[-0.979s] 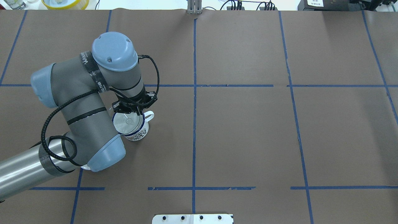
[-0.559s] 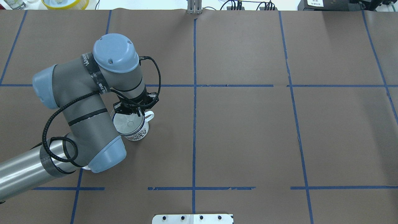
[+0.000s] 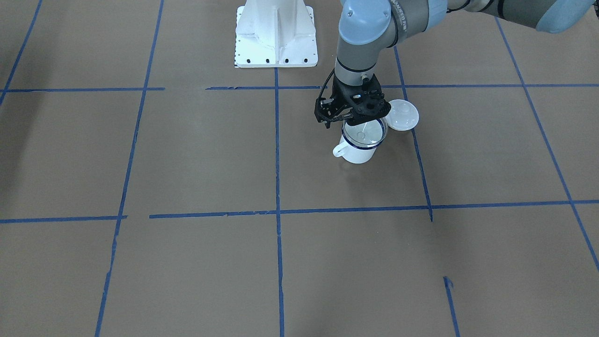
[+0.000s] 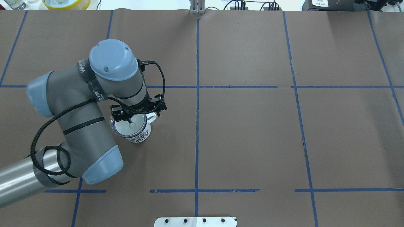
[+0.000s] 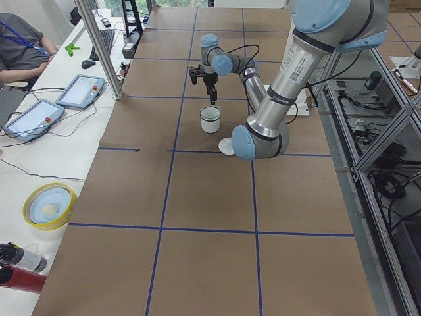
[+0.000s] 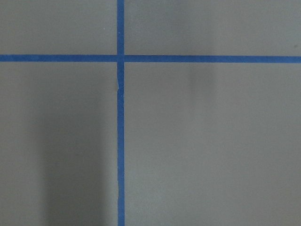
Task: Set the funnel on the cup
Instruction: 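Open the left gripper and withdraw it away from the mug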
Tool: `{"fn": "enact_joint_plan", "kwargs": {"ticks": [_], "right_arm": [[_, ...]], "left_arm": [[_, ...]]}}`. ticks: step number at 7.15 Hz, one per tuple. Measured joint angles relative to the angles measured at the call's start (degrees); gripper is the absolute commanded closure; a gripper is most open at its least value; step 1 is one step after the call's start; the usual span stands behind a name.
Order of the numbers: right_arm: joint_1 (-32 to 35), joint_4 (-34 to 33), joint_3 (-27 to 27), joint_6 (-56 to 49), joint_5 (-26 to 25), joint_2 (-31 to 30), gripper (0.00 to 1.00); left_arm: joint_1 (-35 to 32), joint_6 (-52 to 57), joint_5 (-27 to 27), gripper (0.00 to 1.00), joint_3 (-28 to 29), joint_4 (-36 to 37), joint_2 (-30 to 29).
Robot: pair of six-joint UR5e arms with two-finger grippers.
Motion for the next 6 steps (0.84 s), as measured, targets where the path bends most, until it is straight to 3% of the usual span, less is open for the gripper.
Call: {"fn": "enact_joint_plan", "kwargs": {"ticks": [3,6], "right_arm": [[0.0,0.0,0.0,0.0,0.0,0.0,0.0],[0.0,0.0,0.0,0.0,0.0,0.0,0.0]], "left_arm": [[-11.6,19.7,-4.0,0.0,-9.4,-5.5,9.4],[-31.2,52.4,-13.3,0.0,-8.7,-8.6,22.0]]}}
